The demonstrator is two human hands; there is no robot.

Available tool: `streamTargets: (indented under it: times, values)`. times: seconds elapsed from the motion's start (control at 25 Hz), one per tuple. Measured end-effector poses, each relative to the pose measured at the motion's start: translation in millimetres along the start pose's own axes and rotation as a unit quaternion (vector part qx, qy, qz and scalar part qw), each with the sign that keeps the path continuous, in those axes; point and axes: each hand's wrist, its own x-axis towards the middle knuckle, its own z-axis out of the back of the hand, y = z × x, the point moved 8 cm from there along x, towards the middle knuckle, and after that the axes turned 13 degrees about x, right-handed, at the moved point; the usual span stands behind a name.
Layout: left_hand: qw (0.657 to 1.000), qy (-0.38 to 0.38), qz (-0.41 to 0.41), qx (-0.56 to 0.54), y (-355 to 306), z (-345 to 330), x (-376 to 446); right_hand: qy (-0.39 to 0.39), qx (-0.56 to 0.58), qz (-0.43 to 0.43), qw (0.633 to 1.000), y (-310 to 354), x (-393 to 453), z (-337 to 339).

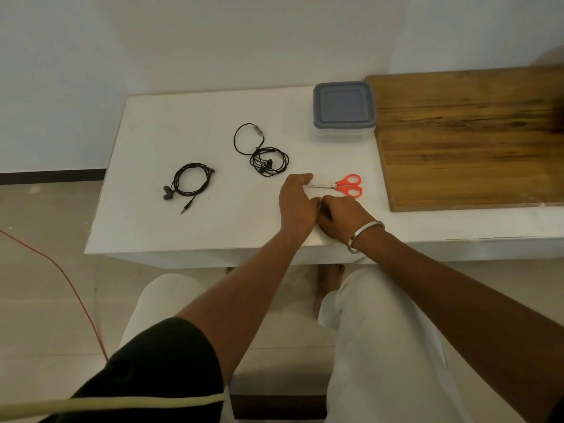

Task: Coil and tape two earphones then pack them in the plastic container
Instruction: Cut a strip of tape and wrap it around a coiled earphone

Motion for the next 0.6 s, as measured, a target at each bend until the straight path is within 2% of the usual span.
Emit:
streamTargets:
  times: [0.16,0.32,0.4,0.48,0.6]
  values:
    - [0.994,0.012,0.078,0.075,7,7,6,-0.014,0.014,-0.02,1.0,-11,2,7]
    - [0.992,-0.01,0.118,0.05,12,12,5,-0.029,0.048,0.006,0.998,-13,1,15]
    - [0.993,-0.012,0.109,0.03,16,13,6,-0.047,0.067,0.013,0.997,-13,-1,21]
    - [0.997,-0.014,0.073,-0.001,19,15,6,-0.085,0.139,-0.009,0.987,-17,-3,30]
    - [0.998,-0.015,0.013,-0.06,23,25,1,-0.16,0.266,-0.045,0.95,-23,-2,44]
